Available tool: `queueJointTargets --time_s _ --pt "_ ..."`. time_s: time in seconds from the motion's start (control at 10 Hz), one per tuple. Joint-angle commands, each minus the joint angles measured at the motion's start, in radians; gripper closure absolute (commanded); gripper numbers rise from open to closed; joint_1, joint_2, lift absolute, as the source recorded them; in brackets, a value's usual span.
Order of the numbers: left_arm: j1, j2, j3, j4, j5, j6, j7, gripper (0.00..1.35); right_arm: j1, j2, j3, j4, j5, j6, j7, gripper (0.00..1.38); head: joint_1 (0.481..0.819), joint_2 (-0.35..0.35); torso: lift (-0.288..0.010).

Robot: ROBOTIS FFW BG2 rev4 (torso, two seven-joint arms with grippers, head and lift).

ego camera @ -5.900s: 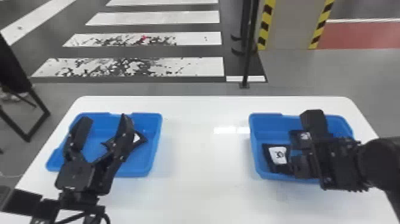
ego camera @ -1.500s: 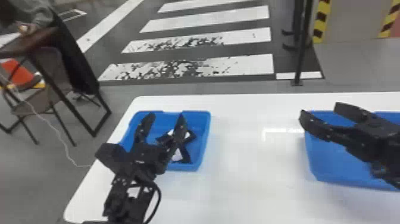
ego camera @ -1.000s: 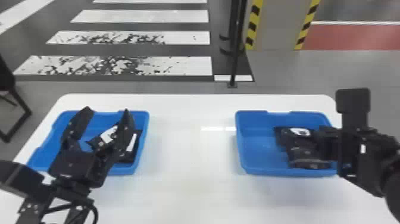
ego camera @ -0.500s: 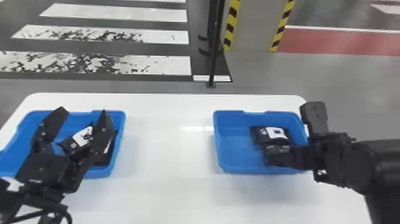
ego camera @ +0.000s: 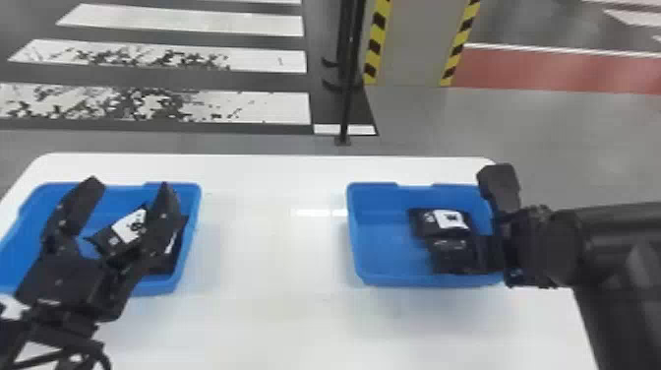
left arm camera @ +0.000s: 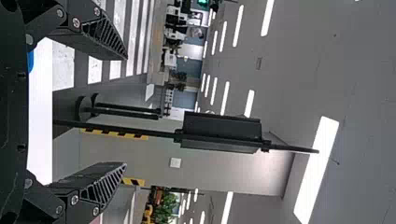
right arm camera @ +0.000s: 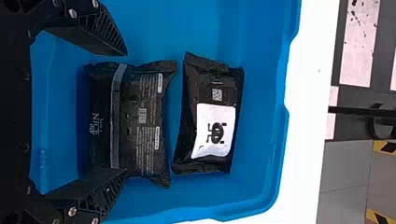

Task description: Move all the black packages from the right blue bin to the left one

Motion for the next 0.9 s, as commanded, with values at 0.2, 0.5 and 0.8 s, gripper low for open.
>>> queueJointTargets --time_s 0.2,0.5,0.8 --pt "0.005 -0.003 0.010 0.001 0.000 -0.009 0.000 0.25 -0.024 -0.002 0.003 0.073 0.037 0.021 -0.002 0.15 0.695 -0.117 -0.140" --pt "0.012 -0.008 0.018 0.001 0.002 -0.016 0.000 0.25 -0.031 -0.005 0.003 0.132 0.037 -0.045 0.017 0.50 0.695 -0.130 -0.140" --pt "0.020 -0.009 0.022 0.001 0.008 -0.026 0.000 0.25 -0.014 -0.001 0.003 0.156 -0.003 -0.183 0.052 0.89 0.695 -0.114 -0.140"
